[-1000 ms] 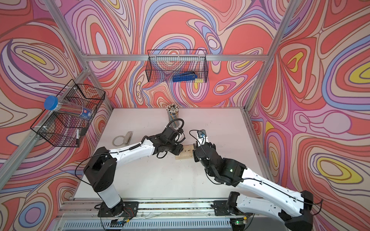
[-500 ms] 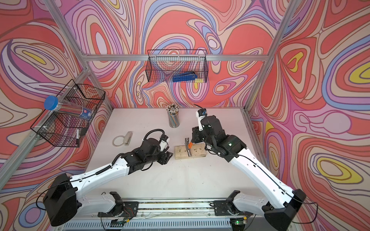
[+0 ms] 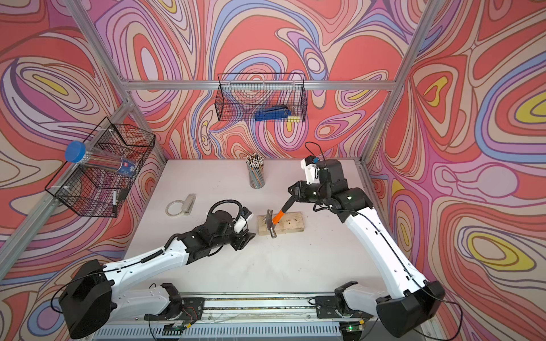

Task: Use a claw hammer to pull out a nail
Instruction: Pick up the nail with the hammer.

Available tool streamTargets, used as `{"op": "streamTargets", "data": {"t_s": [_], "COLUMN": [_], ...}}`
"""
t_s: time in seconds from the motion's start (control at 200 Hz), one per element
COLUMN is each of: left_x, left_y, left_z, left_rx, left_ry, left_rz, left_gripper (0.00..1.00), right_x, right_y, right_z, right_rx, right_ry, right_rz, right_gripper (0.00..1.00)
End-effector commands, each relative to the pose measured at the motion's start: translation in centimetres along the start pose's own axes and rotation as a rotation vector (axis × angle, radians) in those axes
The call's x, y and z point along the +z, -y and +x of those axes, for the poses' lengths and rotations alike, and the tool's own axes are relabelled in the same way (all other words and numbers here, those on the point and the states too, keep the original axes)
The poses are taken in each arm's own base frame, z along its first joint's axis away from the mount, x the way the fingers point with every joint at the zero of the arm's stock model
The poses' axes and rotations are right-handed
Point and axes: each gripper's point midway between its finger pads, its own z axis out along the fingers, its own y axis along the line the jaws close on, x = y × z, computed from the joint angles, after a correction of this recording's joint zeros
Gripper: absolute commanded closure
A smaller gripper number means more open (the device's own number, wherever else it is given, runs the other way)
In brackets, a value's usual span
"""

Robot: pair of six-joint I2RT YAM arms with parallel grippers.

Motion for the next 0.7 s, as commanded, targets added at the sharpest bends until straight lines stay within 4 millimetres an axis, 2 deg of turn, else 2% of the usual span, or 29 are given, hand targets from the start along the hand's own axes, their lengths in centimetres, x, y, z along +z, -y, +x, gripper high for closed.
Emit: {"op": "streamTargets", "data": {"t_s": [0.0, 0.295, 0.496, 0.561, 0.646, 0.696], "left_x": [-0.6, -0.5, -0.3, -0.3, -0.4, -0.4], "left_y": [0.5, 0.8, 0.7, 0.8, 0.8, 0.9], "left_z": [-1.5, -2.4, -2.4, -2.4, -2.4, -2.5], "left_rx": [0.073, 0.092, 0.076, 0.075, 0.075, 0.077], "left_ry": [0.081, 0.116, 0.126, 0.126, 0.126, 0.125], "left_rz": [0.033, 0.048, 0.041, 0.051, 0.052, 0.054], "left_gripper": [0.38, 0.42, 0.53, 0.62, 0.85, 0.93], "right_x": [-1.5, -0.9, -1.0, -0.9, -0.7, -0.6], "right_y": [-3.5, -3.9, -3.9, -4.0, -3.8, -3.6], "right_z": [-1.5, -0.7, -0.8, -0.7, -0.6, -0.5], "right_rx": [0.008, 0.023, 0.032, 0.036, 0.040, 0.043], "right_ry": [0.021, -0.033, -0.030, -0.033, -0.038, -0.041], "right_rz": [-0.169, -0.235, -0.243, -0.250, -0.246, -0.243], "right_gripper": [1.00, 1.00, 1.00, 1.00, 1.00, 1.00]}}
